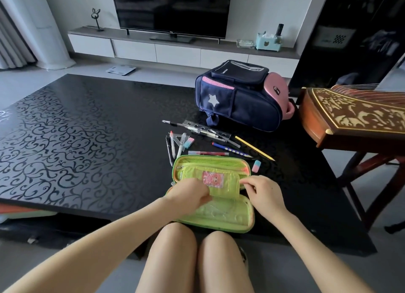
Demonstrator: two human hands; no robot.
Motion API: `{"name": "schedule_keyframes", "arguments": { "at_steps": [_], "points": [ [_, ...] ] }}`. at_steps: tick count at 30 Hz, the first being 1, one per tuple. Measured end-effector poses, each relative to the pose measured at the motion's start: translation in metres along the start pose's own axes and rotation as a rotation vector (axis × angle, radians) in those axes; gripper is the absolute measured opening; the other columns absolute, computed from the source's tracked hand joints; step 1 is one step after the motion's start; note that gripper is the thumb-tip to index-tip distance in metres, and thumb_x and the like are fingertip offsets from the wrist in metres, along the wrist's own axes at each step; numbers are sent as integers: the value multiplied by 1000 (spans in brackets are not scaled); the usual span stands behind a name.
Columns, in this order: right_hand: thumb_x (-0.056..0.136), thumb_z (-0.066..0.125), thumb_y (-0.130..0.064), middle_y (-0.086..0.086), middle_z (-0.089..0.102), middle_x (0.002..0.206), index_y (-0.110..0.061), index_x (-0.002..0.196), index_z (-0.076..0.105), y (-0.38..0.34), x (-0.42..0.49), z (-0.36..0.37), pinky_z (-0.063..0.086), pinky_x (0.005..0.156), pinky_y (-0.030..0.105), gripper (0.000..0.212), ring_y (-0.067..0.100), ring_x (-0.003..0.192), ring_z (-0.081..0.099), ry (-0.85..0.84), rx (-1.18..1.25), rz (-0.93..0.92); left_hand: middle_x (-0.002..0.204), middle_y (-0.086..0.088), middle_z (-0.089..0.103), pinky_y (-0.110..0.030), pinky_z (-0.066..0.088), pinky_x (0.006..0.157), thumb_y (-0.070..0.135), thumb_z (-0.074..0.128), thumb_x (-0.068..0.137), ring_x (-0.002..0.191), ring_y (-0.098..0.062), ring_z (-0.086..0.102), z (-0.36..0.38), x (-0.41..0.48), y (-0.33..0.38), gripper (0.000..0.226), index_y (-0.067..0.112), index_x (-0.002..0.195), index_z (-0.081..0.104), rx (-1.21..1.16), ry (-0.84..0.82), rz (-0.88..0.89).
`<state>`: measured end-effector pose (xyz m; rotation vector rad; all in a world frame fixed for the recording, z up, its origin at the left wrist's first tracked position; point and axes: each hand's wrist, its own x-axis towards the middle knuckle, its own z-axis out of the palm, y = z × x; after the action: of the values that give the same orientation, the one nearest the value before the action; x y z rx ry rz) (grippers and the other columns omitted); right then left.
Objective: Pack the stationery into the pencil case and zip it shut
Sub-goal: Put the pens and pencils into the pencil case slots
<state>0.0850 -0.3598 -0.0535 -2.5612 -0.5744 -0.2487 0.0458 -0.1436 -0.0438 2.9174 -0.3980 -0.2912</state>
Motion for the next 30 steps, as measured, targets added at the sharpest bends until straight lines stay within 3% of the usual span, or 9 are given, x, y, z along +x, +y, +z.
{"name": "schedule_keyframes", "arguments": {
  "at_steps": [3,6,11,16,21,24,27,30],
  "points": [
    [90,57,-15,-3,73,86,-14,102,71,-3,32,-3,38,58,12,18,1,63,56,7,20,85,78,-3,62,-28,41,59,34,43,95,71,-22,56,-16,6,-23,36,9,76,61,-58,256,-58],
    [92,55,-20,-2,72,97,-16,106,69,-2,73,0,50,71,27,20,14,85,65,-28,29,197,76,-3,59,-32,47,63,29,51,91,72,-23,57,-26,17,-47,29,8,76,65,-147,425,-129],
    [92,53,-17,7,71,102,-14,102,69,9,148,18,49,74,32,20,28,94,64,-50,-31,330,73,4,49,-25,35,62,12,60,84,70,-20,50,-38,47,-86,13,9,77,70,-230,570,-220],
    [87,62,-21,7,67,116,-15,114,64,23,213,48,48,87,34,28,29,109,58,-156,-109,375,77,-4,60,-34,48,64,8,58,81,71,-26,57,-43,79,-120,13,9,77,70,-262,564,-293],
    [81,69,-26,13,61,124,-6,121,59,34,254,71,45,94,35,45,33,116,54,-324,-173,307,81,-1,57,-30,45,67,7,57,83,74,-24,56,-32,104,-147,16,12,85,72,-298,578,-358],
    [76,72,-23,16,65,114,-1,111,61,38,262,81,48,90,37,43,34,105,59,-393,-164,289,91,-8,63,-35,47,78,11,60,83,85,-30,57,-20,114,-163,16,13,94,70,-246,541,-370],
    [73,73,-20,22,68,102,4,103,64,41,264,85,50,83,39,40,37,96,62,-407,-146,288,118,-6,61,-37,40,95,29,62,84,107,-32,52,-14,125,-172,35,18,117,61,-155,389,-353],
    [69,74,-20,12,72,90,-11,75,69,42,263,82,48,71,30,12,32,92,65,-439,-161,274,137,4,49,-40,35,101,44,58,84,123,-28,42,-20,138,-174,53,25,132,46,-52,274,-356]
  ]
}}
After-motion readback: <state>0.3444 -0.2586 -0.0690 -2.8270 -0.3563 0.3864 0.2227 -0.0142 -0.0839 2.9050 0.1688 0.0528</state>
